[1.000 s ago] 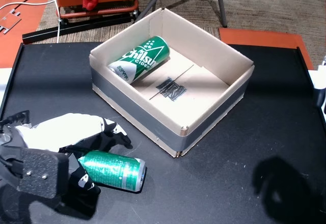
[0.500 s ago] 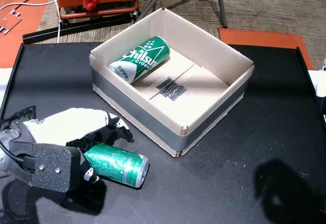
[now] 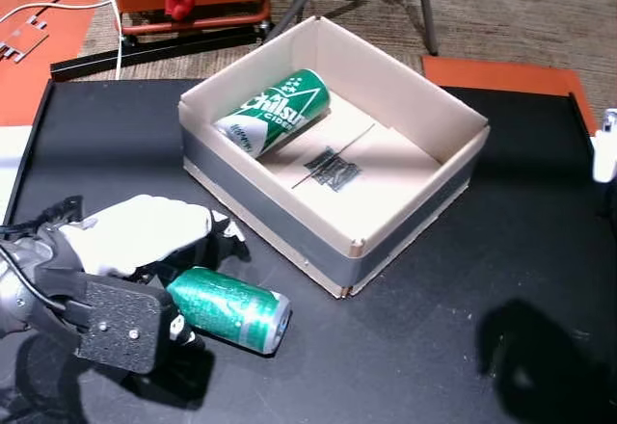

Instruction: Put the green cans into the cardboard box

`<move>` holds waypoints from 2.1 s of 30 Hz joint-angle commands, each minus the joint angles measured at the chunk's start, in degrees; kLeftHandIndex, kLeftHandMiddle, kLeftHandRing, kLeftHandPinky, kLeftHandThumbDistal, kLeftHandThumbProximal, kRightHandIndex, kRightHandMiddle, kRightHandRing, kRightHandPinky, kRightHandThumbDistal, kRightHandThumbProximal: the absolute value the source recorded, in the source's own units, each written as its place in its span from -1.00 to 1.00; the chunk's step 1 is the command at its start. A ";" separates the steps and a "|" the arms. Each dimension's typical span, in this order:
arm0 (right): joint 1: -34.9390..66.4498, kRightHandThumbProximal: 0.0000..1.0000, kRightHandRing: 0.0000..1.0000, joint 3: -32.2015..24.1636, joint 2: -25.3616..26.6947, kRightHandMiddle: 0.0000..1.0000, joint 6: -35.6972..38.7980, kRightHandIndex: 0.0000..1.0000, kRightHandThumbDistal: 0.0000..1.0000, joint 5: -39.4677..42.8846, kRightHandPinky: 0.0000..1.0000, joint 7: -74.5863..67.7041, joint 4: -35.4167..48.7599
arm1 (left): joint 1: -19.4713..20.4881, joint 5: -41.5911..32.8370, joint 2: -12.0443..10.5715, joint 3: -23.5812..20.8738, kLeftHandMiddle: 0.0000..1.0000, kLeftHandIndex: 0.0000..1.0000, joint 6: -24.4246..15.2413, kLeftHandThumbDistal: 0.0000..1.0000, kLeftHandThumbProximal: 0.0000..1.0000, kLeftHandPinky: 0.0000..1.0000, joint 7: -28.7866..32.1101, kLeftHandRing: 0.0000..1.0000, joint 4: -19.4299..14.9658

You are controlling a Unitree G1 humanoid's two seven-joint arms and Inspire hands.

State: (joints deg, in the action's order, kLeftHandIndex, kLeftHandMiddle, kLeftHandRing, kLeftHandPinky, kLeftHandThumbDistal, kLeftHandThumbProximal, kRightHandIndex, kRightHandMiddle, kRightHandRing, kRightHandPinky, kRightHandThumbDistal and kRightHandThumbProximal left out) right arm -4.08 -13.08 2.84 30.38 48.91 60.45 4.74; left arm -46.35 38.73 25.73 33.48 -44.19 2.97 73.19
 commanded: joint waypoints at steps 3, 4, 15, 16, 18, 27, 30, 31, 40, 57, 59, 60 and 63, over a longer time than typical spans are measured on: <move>-0.04 -1.00 -0.40 -0.47 -1.31 -0.47 2.18 -0.63 0.48 -0.82 -0.76 -0.38 0.59 | 2.00 1.47 -1.33 1.31 0.51 0.43 -0.21 1.00 -1.00 0.47 -0.66 0.55 1.21; 0.03 -1.00 -0.41 -0.48 -1.65 -0.48 2.55 -0.64 0.51 -0.92 -0.80 -0.59 0.53 | 2.18 1.23 -1.40 1.18 0.47 0.40 -0.41 0.94 -1.00 0.44 -1.18 0.50 1.25; 0.50 -1.00 -0.43 0.47 -2.40 -0.52 3.67 -0.69 0.46 -1.93 -0.75 -2.44 0.83 | 3.04 0.49 -1.69 0.12 0.15 0.11 -0.07 0.42 -1.00 0.14 -5.52 0.16 1.29; 0.44 -1.00 -0.41 0.45 -2.47 -0.51 3.88 -0.68 0.46 -2.15 -0.77 -2.61 0.77 | 3.19 0.21 -1.74 -0.19 0.08 0.04 -0.38 0.41 -1.00 0.11 -5.80 0.11 1.29; 0.27 -1.00 -0.41 0.28 -2.85 -0.49 4.83 -0.65 0.48 -2.70 -0.79 -2.90 0.45 | 3.63 -0.52 -1.91 -1.02 -0.03 -0.08 -1.16 0.39 -1.00 0.04 -6.52 0.02 1.31; -0.01 -1.00 -0.46 0.37 -2.52 -0.55 6.04 -0.69 0.36 -3.23 -0.92 -2.78 -0.31 | 5.04 -1.86 -2.68 -4.10 -0.21 -0.23 -2.87 0.23 -1.00 -0.12 -7.23 -0.14 1.28; -0.08 -1.00 -0.45 0.34 -2.72 -0.56 6.99 -0.70 0.37 -3.93 -0.91 -3.15 -0.56 | 5.18 -1.83 -2.78 -4.59 -0.21 -0.24 -3.01 0.22 -1.00 -0.12 -7.30 -0.14 1.29; -0.05 -1.00 -0.47 0.38 -2.76 -0.57 7.20 -0.71 0.35 -4.25 -0.94 -3.42 -0.54 | 5.19 -1.78 -2.79 -4.67 -0.21 -0.23 -2.97 0.22 -1.00 -0.11 -7.28 -0.14 1.31; 0.53 -1.00 -0.46 1.13 -2.75 -0.58 8.54 -0.73 0.32 -5.45 -0.92 -5.20 -0.65 | 5.33 -2.06 -2.77 -5.24 -0.21 -0.23 -2.93 0.21 -1.00 -0.11 -7.46 -0.13 1.46; 0.15 -1.00 -0.51 1.40 -2.01 -0.63 8.38 -0.77 0.32 -4.56 -0.96 -4.85 -1.07 | 5.33 -1.71 -3.07 -5.95 -0.24 -0.28 -2.73 0.21 -1.00 -0.09 -7.14 -0.15 1.60; 0.53 -1.00 -0.53 1.47 -2.37 -0.65 8.63 -0.79 0.33 -5.32 -0.97 -5.72 -0.69 | 5.26 -1.50 -3.01 -5.78 -0.24 -0.28 -2.83 0.22 -1.00 -0.09 -7.24 -0.15 1.52; 0.64 -1.00 -0.54 1.53 -2.24 -0.66 8.52 -0.80 0.35 -5.47 -0.97 -5.84 -0.54 | 5.23 -1.34 -2.97 -5.65 -0.24 -0.28 -2.85 0.22 -1.00 -0.08 -7.39 -0.15 1.48; 0.69 -1.00 -0.55 1.63 -2.02 -0.68 8.49 -0.82 0.32 -5.57 -0.95 -5.91 -0.47 | 5.22 -1.52 -3.03 -5.75 -0.23 -0.27 -2.58 0.17 -1.00 -0.07 -6.93 -0.13 1.49</move>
State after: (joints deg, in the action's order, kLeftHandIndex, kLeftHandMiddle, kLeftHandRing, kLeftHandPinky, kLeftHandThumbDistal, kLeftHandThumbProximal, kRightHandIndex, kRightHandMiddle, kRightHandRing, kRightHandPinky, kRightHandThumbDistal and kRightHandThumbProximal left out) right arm -3.93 -11.65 0.74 38.61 43.69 54.68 3.85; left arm -41.86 37.41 22.82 27.65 -47.17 -4.48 74.39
